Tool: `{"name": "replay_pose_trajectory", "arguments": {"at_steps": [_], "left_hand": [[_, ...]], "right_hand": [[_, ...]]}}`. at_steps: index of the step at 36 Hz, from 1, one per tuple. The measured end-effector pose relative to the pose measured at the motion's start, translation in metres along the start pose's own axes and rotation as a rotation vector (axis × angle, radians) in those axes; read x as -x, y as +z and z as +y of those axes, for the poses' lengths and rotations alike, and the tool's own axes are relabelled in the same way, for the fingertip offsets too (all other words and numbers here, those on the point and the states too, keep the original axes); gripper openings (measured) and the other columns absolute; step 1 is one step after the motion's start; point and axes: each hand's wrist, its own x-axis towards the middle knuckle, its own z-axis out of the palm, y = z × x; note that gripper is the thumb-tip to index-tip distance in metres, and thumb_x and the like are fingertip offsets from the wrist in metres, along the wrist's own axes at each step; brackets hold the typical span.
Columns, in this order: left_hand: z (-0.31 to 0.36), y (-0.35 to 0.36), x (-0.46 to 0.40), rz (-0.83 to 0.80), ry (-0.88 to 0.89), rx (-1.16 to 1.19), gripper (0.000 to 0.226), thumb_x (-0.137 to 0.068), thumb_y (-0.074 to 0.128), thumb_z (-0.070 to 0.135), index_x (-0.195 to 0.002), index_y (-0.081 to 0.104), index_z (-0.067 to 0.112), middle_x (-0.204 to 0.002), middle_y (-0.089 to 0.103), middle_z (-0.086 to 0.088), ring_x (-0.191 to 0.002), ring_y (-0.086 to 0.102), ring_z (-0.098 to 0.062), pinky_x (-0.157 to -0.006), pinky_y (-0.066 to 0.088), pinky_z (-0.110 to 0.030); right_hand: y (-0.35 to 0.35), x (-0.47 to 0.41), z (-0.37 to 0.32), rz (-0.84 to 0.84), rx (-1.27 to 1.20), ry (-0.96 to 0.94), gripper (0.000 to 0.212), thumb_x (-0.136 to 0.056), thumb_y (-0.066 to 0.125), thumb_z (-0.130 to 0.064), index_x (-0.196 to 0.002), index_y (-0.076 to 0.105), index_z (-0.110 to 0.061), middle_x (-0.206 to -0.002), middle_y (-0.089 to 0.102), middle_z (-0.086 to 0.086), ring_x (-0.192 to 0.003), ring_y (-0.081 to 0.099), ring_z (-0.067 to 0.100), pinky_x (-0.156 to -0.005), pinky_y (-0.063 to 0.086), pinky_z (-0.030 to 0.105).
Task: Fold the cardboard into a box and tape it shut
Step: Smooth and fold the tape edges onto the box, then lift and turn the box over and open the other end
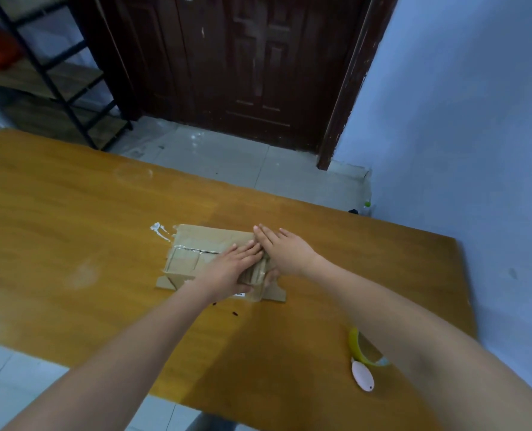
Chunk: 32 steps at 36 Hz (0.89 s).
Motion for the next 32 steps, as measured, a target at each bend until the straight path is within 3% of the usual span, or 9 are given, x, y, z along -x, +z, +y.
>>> {"name": "replay_pose_trajectory", "arguments": {"at_steps": [5,13,15,17,20,25,29,32], "left_hand": [[0.004,0.001,0.004,0.000,-0.018,-0.018,0.084,-0.088,0.058,0.040,-0.151,0.006,0.020,-0.158,-0.005,0.004,-0.145,-0.007,-0.011,-0.116,-0.005,-0.028],[0.007,0.002,0.008,0.025,-0.017,-0.034,0.083,-0.090,0.053,0.042,-0.151,0.002,0.019,-0.158,-0.007,0.006,-0.145,-0.010,-0.009,-0.116,-0.009,-0.027],[0.007,-0.001,0.010,0.050,-0.007,0.082,0.083,-0.089,0.055,0.042,-0.151,0.007,0.019,-0.157,-0.003,0.007,-0.145,-0.006,-0.008,-0.116,-0.007,-0.026],[0.007,-0.005,0.013,0.115,-0.040,0.345,0.079,-0.088,0.059,0.037,-0.150,0.016,0.019,-0.157,0.010,0.004,-0.146,0.006,-0.010,-0.116,0.003,-0.026],[0.004,-0.017,0.018,0.327,-0.221,0.724,0.069,-0.090,0.059,0.027,-0.149,0.024,0.021,-0.154,0.024,0.004,-0.142,0.021,-0.011,-0.115,0.021,-0.030],[-0.032,-0.037,0.028,0.684,-0.549,0.695,0.060,-0.097,0.047,0.022,-0.150,0.019,0.020,-0.156,0.020,-0.001,-0.144,0.013,-0.014,-0.115,0.016,-0.035],[-0.068,-0.031,0.037,0.628,-0.901,0.833,0.069,-0.098,0.042,0.038,-0.151,0.008,0.010,-0.157,0.012,-0.014,-0.146,0.006,-0.025,-0.116,0.012,-0.039],[-0.079,-0.023,0.041,0.499,-1.053,1.106,0.067,-0.096,0.035,0.051,-0.146,0.028,0.007,-0.148,0.034,-0.017,-0.136,0.030,-0.035,-0.110,0.028,-0.045]], "right_hand": [[0.003,0.000,-0.003,0.027,-0.064,0.020,0.116,-0.074,0.067,-0.056,-0.150,-0.006,-0.006,-0.159,0.011,0.012,-0.144,0.023,0.025,-0.119,0.017,0.038],[-0.005,0.004,-0.005,-0.008,-0.168,0.047,0.108,-0.079,0.070,-0.038,-0.151,-0.006,-0.011,-0.161,0.002,0.006,-0.146,0.017,0.020,-0.119,0.014,0.036],[-0.008,0.005,-0.005,-0.025,-0.181,0.053,0.108,-0.079,0.071,-0.036,-0.151,-0.006,-0.012,-0.161,0.000,0.005,-0.147,0.014,0.020,-0.118,0.014,0.035],[-0.011,0.007,-0.004,-0.028,-0.195,0.059,0.106,-0.080,0.071,-0.030,-0.151,-0.007,-0.016,-0.161,-0.004,0.002,-0.148,0.010,0.020,-0.118,0.016,0.036],[-0.013,0.011,-0.002,-0.018,-0.235,0.092,0.106,-0.081,0.071,-0.017,-0.151,-0.010,-0.022,-0.161,-0.007,-0.002,-0.148,0.006,0.020,-0.117,0.023,0.037],[-0.012,0.017,-0.005,0.051,-0.628,0.286,0.092,-0.087,0.056,-0.001,-0.152,-0.006,-0.021,-0.161,-0.007,-0.001,-0.148,0.003,0.019,-0.116,0.026,0.037],[-0.013,0.013,-0.024,0.194,-1.150,0.529,0.072,-0.098,0.046,-0.030,-0.152,0.000,-0.017,-0.161,0.004,0.002,-0.148,0.006,0.020,-0.117,0.012,0.033],[-0.010,0.005,-0.050,0.209,-1.431,0.639,0.080,-0.097,0.043,-0.045,-0.151,-0.010,-0.019,-0.161,0.004,0.004,-0.147,0.009,0.026,-0.118,0.014,0.041]]}}
